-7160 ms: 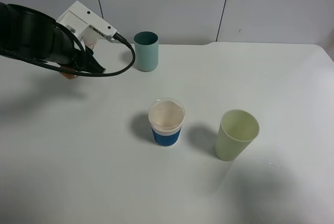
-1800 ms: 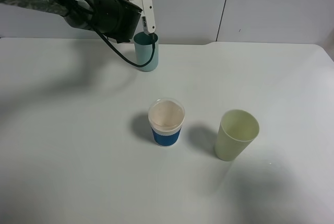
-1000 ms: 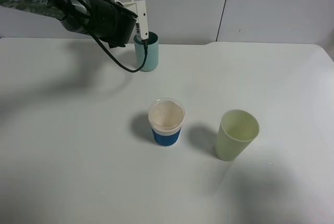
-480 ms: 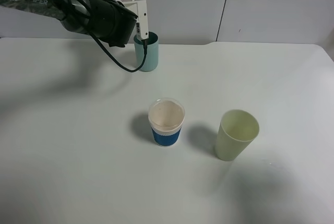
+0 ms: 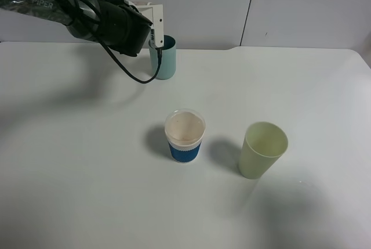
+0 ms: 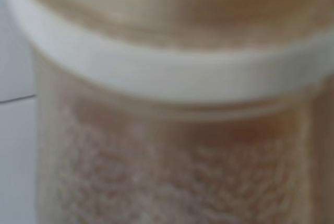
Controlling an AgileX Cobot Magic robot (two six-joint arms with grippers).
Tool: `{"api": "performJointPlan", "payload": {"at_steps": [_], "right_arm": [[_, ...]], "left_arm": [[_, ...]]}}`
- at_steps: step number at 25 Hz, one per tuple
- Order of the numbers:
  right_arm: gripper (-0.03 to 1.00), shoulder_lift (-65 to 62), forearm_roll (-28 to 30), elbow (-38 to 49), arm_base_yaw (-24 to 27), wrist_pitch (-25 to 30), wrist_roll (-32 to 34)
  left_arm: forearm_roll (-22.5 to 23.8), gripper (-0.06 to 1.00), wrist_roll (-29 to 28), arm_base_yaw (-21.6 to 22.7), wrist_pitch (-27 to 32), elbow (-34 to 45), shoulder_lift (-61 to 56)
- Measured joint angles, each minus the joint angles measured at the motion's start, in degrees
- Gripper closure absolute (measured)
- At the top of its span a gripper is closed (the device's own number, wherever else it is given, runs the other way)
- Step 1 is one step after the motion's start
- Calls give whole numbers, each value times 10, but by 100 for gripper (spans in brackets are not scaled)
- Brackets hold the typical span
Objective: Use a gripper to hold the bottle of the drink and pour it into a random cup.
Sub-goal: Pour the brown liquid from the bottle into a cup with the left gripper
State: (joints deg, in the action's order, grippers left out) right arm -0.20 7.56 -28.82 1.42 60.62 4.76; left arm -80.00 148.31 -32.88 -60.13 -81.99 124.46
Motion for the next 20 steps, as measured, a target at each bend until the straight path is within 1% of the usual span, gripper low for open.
{"api": "performJointPlan", "payload": {"at_steps": [20], "right_arm": [[33, 0, 0, 0, 0, 0, 0]], "left_arm": [[6, 58, 0, 0, 0, 0, 0]]}}
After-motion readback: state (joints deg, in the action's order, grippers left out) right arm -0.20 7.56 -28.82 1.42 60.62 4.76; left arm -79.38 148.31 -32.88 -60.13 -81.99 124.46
